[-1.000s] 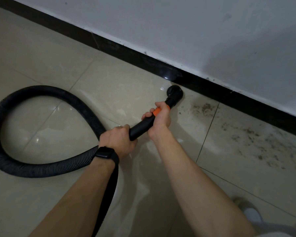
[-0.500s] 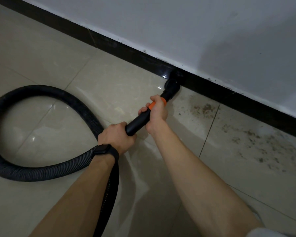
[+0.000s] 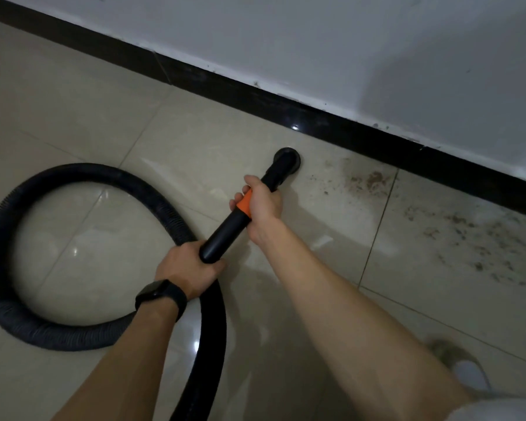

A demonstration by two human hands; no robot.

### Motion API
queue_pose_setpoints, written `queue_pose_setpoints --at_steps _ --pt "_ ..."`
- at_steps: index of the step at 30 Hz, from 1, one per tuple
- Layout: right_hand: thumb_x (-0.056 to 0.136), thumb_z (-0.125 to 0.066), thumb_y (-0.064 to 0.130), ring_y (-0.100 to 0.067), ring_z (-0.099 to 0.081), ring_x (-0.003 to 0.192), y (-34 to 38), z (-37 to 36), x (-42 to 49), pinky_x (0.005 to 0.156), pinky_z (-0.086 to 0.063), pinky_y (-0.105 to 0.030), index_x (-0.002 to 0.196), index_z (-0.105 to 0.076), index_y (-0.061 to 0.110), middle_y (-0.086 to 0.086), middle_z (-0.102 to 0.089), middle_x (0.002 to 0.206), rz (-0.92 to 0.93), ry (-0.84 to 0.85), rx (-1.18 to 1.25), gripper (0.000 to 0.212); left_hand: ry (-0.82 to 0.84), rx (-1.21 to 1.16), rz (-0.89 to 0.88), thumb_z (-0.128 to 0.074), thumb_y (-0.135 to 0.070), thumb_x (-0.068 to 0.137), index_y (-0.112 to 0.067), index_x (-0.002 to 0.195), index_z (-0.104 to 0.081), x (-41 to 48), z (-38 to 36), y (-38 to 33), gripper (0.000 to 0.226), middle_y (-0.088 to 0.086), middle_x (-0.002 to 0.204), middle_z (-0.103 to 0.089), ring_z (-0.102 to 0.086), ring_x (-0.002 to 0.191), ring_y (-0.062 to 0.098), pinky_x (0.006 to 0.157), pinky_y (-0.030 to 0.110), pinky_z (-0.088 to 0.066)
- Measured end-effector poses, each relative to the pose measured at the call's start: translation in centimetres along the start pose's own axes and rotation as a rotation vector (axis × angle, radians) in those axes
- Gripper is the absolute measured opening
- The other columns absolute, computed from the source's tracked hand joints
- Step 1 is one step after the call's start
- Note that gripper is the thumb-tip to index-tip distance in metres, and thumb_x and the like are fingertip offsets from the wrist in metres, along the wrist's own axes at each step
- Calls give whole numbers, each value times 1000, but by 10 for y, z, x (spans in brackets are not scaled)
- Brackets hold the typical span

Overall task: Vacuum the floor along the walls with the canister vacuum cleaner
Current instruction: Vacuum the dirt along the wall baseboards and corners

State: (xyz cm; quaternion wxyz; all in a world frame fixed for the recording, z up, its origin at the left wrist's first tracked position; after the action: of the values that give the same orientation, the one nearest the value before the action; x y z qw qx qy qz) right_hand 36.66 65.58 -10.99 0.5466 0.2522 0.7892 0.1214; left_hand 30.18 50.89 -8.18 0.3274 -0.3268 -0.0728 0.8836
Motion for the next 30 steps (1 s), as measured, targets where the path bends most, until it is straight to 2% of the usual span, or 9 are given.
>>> queue_pose_setpoints --at_steps 3,8,11,17,30 --pt "92 -64 4 -14 -52 43 -33 15 -20 50 -52 -29 108 -54 7 -2 -53 64 -21 -34 79 19 26 119 -9 -68 -45 81 -36 85 -59 -18 -1 27 13 -7 77 -61 -62 78 22 66 29 -46" --pt "91 -60 1 -16 -49 44 -62 37 -48 51 -50 -30 102 -50 10 -1 -52 59 -50 -102 181 17 15 314 -62 -64 -54 80 -32 89 -62 -36 1 47 24 -10 78 -61 -66 84 20 64 29 -43" --pt "88 -59 -1 -16 -47 42 -54 42 -52 50 -47 -28 101 -50 10 -2 -50 57 -62 -140 252 19 -11 360 -111 -63 -54 79 -33 91 -62 -35 5 40 25 -9 83 -65 -65 84 20 64 29 -43" --pt "83 -59 0 -16 -44 40 -30 45 -51 48 -45 -27 92 -51 8 -2 -49 59 -73 -162 287 14 -39 398 -156 -62 -55 79 -30 85 -58 -31 11 15 26 -9 76 -59 -64 79 21 66 30 -47" --pt "82 -58 -1 -14 -44 43 6 41 -38 49 -45 -27 79 -51 10 -1 -49 58 -81 -35 235 13 -98 422 -155 -58 -51 83 -27 99 -61 -25 9 -20 29 1 87 -66 -66 81 26 72 34 -54"
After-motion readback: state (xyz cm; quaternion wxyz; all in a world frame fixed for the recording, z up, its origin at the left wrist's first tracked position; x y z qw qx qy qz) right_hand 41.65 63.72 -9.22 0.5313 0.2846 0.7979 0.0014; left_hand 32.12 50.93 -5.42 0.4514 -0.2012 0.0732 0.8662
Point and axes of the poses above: each hand's wrist, its own x-axis towards the middle knuckle, its own z-axis out of the back of the hand, y = z × x, the point moved 3 cm from there along x, towards the middle knuckle
